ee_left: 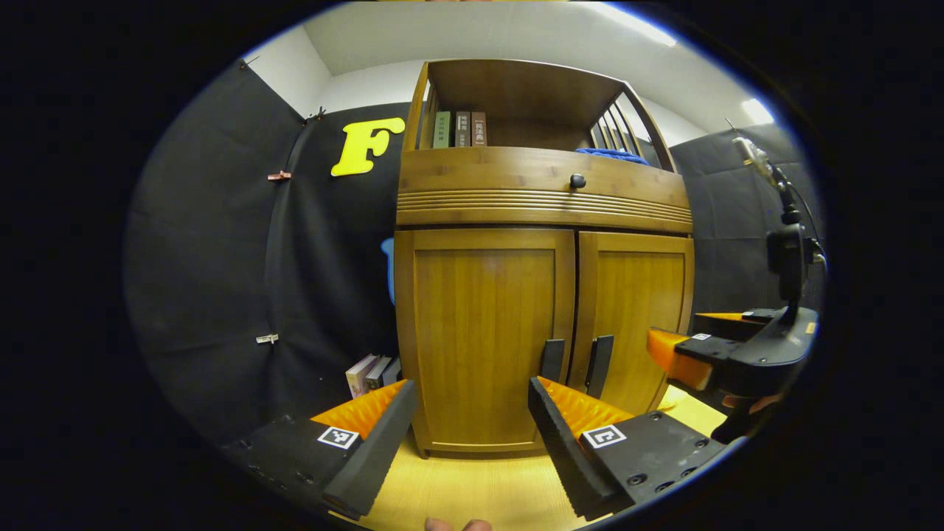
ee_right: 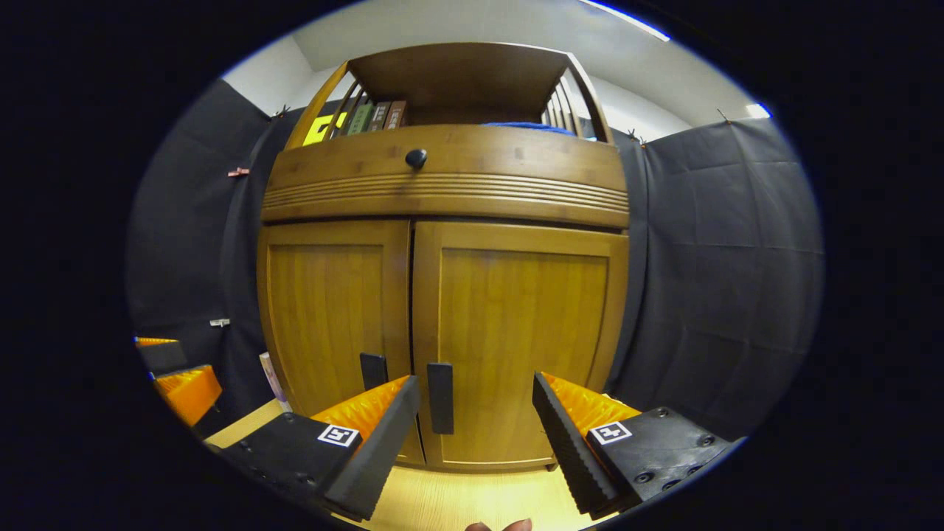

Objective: Open the right door of the double-door shoe cabinet with the right hand, and open the left door with the left hand.

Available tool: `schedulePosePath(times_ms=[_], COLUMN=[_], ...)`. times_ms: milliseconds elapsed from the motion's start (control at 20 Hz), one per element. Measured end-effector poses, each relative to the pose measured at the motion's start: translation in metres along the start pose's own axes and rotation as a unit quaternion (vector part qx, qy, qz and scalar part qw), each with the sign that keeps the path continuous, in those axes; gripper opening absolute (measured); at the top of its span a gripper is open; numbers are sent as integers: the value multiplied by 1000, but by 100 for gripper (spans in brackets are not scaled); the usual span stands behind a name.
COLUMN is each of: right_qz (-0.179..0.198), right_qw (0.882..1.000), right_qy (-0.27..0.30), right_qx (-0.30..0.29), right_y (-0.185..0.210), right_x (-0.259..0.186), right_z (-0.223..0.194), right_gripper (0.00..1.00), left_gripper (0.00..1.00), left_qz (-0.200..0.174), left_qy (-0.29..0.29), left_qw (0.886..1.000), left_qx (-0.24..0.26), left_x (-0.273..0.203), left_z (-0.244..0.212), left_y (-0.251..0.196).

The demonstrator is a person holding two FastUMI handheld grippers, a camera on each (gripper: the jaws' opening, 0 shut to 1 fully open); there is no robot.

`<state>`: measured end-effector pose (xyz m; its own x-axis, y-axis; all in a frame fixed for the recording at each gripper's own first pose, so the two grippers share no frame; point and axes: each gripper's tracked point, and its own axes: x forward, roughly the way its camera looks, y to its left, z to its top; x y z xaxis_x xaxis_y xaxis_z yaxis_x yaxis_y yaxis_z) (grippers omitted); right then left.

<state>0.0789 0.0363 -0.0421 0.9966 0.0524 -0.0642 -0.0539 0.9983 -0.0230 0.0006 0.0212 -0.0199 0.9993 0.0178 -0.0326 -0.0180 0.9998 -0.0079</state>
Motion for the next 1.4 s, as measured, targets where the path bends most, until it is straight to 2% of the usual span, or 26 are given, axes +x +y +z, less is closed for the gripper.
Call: schedulePosePath(times_ms=[200,350,450,500,600,650,700,750,800,900,950,1000,1400], right_qz=[28,22,16,20,25,25,18,18,19,20,24,30,65], right_qw=[999,995,995,995,995,995,995,993,993,994,994,994,990], right_qy=[40,80,87,86,82,81,89,103,103,95,94,97,107], right_qx=[23,56,46,43,46,47,45,46,52,47,39,38,70], right_y=[16,15,12,14,14,18,17,20,19,19,17,18,13], right_x=[40,65,70,74,80,86,89,93,80,93,95,89,80], right_z=[-43,-79,-82,-81,-76,-79,-83,-91,-87,-88,-90,-88,-74], right_gripper=[96,98,98,93,72,68,54,49,43,32,32,24,24], left_gripper=[94,93,93,93,94,93,94,94,95,95,95,94,94], left_qz=[3,10,12,13,17,18,20,21,23,23,23,23,24], left_qy=[14,26,33,35,38,41,44,46,48,49,51,51,34], left_qw=[1000,1000,999,999,999,999,999,999,999,998,998,998,999], left_qx=[-1,-4,-4,-5,-3,-2,-1,-3,-6,-12,-12,-10,-4], left_x=[6,7,7,8,7,7,6,5,5,3,1,-1,-16], left_z=[-11,-19,-24,-26,-28,-28,-31,-31,-32,-32,-32,-33,-21], left_y=[6,12,15,17,21,23,24,26,27,28,27,28,21])
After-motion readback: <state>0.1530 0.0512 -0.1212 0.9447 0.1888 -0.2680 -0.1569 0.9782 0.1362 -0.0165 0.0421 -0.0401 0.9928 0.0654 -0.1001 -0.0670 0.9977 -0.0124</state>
